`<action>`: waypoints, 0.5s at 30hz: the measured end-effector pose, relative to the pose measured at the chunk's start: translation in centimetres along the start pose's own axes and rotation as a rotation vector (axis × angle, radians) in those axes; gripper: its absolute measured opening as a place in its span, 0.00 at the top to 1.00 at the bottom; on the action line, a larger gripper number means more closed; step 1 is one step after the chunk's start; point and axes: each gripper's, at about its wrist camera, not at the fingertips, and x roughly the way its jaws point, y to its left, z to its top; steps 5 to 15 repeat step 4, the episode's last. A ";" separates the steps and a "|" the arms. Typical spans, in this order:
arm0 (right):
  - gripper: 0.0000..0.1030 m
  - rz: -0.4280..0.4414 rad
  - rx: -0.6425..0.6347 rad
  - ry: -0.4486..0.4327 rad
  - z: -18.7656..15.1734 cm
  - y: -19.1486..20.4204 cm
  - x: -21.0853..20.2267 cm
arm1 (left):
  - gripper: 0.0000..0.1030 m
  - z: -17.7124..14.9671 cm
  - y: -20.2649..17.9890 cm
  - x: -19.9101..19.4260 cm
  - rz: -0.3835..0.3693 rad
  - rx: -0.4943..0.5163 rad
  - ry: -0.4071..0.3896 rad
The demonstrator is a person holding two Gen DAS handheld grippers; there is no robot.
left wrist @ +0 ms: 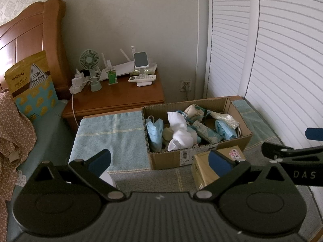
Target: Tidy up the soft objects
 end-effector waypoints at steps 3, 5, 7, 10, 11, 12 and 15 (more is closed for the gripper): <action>0.00 -0.002 -0.001 -0.001 0.0 0.0 0.0 | 0.01 0.0 -0.1 -0.1 -0.001 0.003 -0.003; 0.00 -0.001 0.001 -0.001 0.0 0.0 0.0 | 0.01 0.0 -0.1 -0.1 -0.003 0.003 -0.003; 0.00 -0.001 0.001 -0.001 0.0 0.0 0.0 | 0.01 0.0 -0.1 -0.1 -0.003 0.003 -0.003; 0.00 -0.001 0.001 -0.001 0.0 0.0 0.0 | 0.01 0.0 -0.1 -0.1 -0.003 0.003 -0.003; 0.00 -0.001 0.001 -0.001 0.0 0.0 0.0 | 0.01 0.0 -0.1 -0.1 -0.003 0.003 -0.003; 0.00 -0.001 0.001 -0.001 0.0 0.0 0.0 | 0.01 0.0 -0.1 -0.1 -0.003 0.003 -0.003; 0.00 -0.001 0.001 -0.001 0.0 0.0 0.0 | 0.01 0.0 -0.1 -0.1 -0.003 0.003 -0.003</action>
